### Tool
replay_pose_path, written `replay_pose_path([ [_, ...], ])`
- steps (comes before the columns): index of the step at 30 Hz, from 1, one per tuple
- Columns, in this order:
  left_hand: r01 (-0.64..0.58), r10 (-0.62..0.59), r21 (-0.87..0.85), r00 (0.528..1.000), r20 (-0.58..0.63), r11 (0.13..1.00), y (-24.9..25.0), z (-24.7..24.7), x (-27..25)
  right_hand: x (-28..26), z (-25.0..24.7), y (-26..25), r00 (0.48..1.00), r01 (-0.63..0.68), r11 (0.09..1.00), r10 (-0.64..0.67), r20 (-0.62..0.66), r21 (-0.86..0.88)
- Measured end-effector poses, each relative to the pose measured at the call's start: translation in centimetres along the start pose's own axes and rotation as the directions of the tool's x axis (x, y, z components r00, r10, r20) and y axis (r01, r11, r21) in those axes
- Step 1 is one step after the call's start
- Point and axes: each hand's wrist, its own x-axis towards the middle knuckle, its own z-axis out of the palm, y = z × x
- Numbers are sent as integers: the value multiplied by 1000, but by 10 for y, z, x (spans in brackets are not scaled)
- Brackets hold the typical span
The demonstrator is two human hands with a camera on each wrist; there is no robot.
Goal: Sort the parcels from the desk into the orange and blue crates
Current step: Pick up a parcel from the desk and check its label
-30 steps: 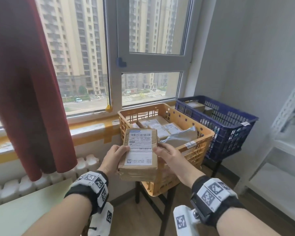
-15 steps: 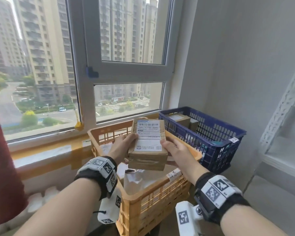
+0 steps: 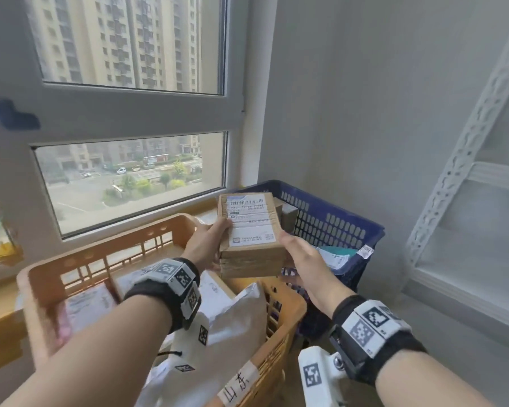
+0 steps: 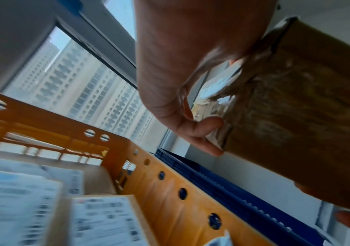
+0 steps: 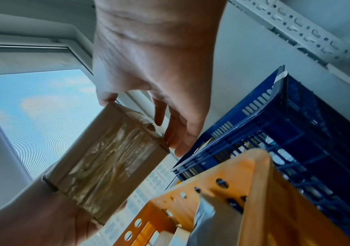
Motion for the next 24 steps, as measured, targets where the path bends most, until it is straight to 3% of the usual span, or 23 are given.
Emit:
replay_pose_path([
  [11,52,-63,-175,997,-55,983,34,106,100,103,-92,2,992,-112,990,117,-50,92],
  [19,17,-52,-287,992,-115,958,48,190,177,235,-151,23,970,-240,943,225,91,232],
  [24,194,-232,-246,964,-132,950,43,215,216,293,-177,38,940,-340,906,316,130,253],
])
